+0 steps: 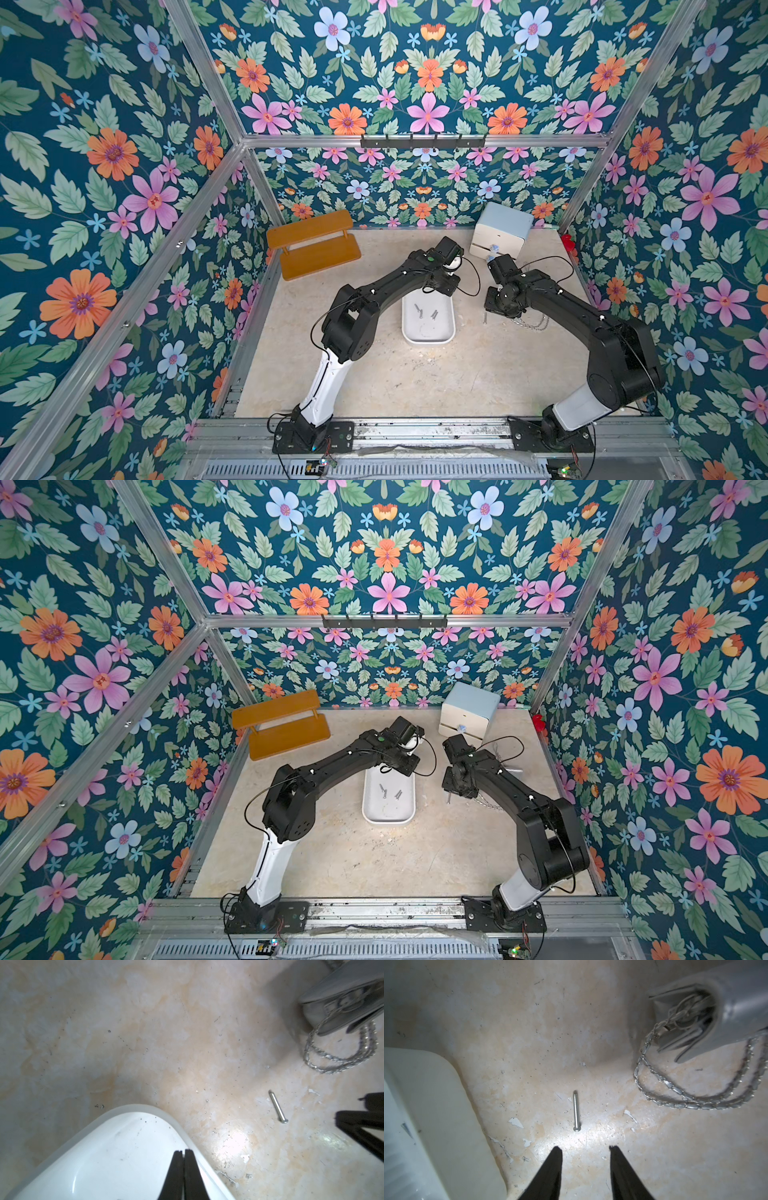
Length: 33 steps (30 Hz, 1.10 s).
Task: Take out the screws from the storage box
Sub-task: Pick up the screw from the storage box, then place the screw at the center of the board.
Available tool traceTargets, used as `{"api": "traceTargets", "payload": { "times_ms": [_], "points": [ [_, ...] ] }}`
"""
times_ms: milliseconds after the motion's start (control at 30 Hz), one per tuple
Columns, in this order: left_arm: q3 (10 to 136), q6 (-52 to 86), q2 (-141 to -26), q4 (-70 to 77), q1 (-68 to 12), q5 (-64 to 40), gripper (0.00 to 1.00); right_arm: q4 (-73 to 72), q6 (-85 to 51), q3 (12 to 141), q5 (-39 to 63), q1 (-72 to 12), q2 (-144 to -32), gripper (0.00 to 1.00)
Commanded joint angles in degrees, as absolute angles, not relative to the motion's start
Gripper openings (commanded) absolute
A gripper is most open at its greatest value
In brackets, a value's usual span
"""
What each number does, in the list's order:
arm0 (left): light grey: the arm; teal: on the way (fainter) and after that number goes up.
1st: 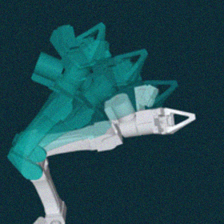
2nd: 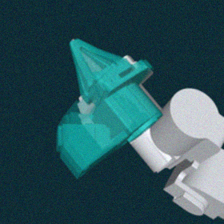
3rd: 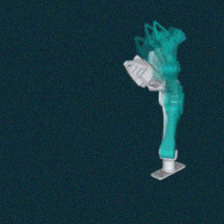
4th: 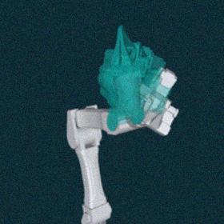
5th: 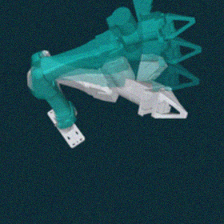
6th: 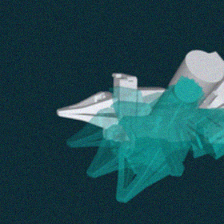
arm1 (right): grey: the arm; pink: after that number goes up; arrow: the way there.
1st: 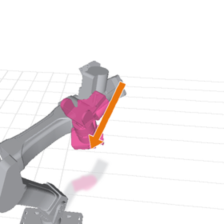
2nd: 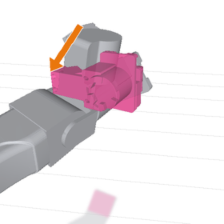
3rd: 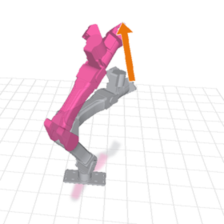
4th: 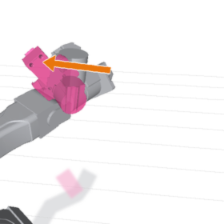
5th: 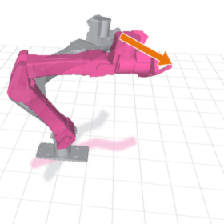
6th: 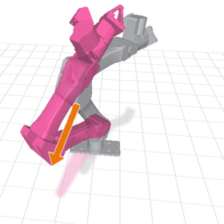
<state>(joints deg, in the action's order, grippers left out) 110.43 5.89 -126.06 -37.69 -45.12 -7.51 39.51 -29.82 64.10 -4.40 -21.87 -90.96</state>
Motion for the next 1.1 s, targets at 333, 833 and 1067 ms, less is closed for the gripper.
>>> {"api": "traceTargets", "payload": {
  "times_ms": [333, 833, 1067],
  "points": [
    [83.5, 18.14, -99.21, -26.93, -36.37, -11.53, 0.0, 35.71, -23.88, 73.49, -2.86, -33.34, -88.73, 0.42],
    [56.97, 24.52, -95.76, -14.2, -24.98, -4.07, 0.0, 40.93, -22.12, 93.92, -1.65, -43.77, -112.54, 0.38],
    [53.5, 25.13, -98.27, -9.69, -23.29, -4.86, 0.0, 38.91, -13.03, 91.3, -3.4, -42.65, -113.44, 0.36]
  ]
}}
